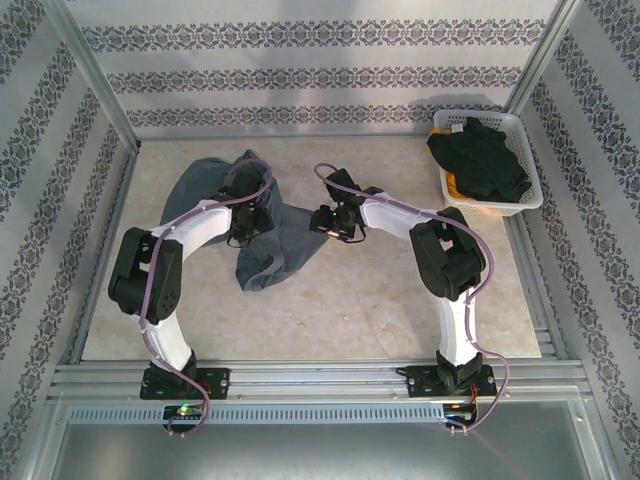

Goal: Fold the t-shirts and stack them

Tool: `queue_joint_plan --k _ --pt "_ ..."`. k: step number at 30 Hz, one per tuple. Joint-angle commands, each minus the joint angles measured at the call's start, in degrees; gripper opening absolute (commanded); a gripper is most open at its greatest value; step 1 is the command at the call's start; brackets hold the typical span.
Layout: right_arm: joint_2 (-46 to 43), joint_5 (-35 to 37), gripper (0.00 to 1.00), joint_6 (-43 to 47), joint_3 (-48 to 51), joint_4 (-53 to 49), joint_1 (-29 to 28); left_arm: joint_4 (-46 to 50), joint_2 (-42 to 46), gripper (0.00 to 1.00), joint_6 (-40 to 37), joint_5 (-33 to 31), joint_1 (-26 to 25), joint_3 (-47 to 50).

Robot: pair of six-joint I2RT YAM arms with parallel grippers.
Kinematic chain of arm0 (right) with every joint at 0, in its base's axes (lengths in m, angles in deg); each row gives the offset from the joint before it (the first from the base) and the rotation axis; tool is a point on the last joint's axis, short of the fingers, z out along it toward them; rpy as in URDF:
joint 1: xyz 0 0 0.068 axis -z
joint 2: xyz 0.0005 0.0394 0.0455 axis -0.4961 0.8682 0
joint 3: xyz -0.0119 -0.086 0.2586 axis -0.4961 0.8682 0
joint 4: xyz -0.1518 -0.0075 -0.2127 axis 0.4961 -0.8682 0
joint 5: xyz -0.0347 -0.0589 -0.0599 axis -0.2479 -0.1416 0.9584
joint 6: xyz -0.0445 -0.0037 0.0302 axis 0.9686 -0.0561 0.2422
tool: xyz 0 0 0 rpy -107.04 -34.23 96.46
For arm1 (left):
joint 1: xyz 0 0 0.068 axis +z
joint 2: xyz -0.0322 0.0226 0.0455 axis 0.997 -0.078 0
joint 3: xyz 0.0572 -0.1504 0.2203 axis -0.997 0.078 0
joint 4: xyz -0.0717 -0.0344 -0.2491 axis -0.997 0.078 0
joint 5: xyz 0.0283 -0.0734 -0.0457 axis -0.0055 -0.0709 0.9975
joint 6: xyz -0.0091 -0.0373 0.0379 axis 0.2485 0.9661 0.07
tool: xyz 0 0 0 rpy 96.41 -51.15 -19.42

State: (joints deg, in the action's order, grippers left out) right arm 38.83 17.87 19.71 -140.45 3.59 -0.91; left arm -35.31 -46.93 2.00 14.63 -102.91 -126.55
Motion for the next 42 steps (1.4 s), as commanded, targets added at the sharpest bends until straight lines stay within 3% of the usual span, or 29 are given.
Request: queue_joint_plan --k 1,3,7,13,22,27,32,34,36,39,42 --pt "0.4 0.0 0.5 -1.7 -0.6 -1.1 0.4 1.7 -2.3 0.46 -3.7 0.3 0.1 -1.4" --pt "1.1 0.6 0.51 -1.6 -1.2 -1.5 0.8 2.4 -3.0 0.35 -4.6 0.0 0.1 -1.7" --pt "3.3 2.4 0.51 -0.7 -3.8 -3.8 1.3 3.7 -2.8 0.0 -6.4 -3.0 0.1 -2.8" --pt "2.9 5.5 0.5 1.3 -5.2 -4.2 1.5 7.0 9.0 0.0 -2.7 -11.8 1.2 0.3" --pt "6.8 5.0 0.57 12.3 -15.0 -4.2 -2.1 6.4 33.8 0.0 8.0 -14.2 2.9 12.4" --pt "15.4 6.2 0.62 19.8 -25.6 -10.6 -6.3 8.7 38.3 0.0 10.2 -15.6 3.8 13.8" --pt "20.8 14.8 0.64 24.4 -30.9 -17.1 -9.8 10.7 40.2 0.0 10.6 -16.6 4.0 13.9" --pt "23.2 16.7 0.58 24.1 -33.0 -20.3 -10.1 11.0 41.1 0.0 10.8 -16.8 4.1 14.2" --pt "24.5 17.5 0.44 23.4 -33.6 -22.2 -10.1 11.3 41.7 0.0 11.0 -16.8 4.1 14.6" --pt "23.8 17.9 0.03 21.2 -31.8 -23.0 -9.1 10.2 41.7 0.0 10.6 -15.8 4.5 14.8" --pt "18.3 17.8 0.0 17.5 -25.0 -19.5 -5.6 6.3 39.9 0.0 10.5 -12.1 6.2 14.6"
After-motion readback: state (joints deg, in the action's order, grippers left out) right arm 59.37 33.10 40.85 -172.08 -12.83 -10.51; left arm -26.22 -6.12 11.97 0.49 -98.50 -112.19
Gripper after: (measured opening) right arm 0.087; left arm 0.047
